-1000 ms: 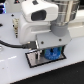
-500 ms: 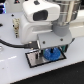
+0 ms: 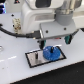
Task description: Insert the blue gear onto the right peg, followed by the red gear
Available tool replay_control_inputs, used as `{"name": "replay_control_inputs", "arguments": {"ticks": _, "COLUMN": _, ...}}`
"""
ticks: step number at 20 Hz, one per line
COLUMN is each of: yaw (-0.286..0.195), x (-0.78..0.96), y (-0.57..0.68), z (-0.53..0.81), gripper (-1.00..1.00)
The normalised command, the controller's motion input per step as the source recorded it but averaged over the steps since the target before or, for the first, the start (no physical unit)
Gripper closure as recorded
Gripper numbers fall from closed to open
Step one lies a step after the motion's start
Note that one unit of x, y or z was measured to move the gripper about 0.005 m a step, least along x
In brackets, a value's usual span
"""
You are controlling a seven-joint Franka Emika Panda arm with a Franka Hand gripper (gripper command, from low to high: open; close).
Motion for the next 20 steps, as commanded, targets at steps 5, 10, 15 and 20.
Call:
{"name": "replay_control_inputs", "arguments": {"ticks": 5, "yaw": 0.000, "x": -0.57, "y": 0.30, "z": 0.08, "gripper": -1.00}}
{"name": "replay_control_inputs", "arguments": {"ticks": 10, "yaw": 0.000, "x": -0.57, "y": 0.33, "z": -0.02, "gripper": -1.00}}
{"name": "replay_control_inputs", "arguments": {"ticks": 15, "yaw": 0.000, "x": -0.49, "y": 0.27, "z": -0.20, "gripper": -1.00}}
{"name": "replay_control_inputs", "arguments": {"ticks": 20, "yaw": 0.000, "x": -0.29, "y": 0.28, "z": -0.36, "gripper": -1.00}}
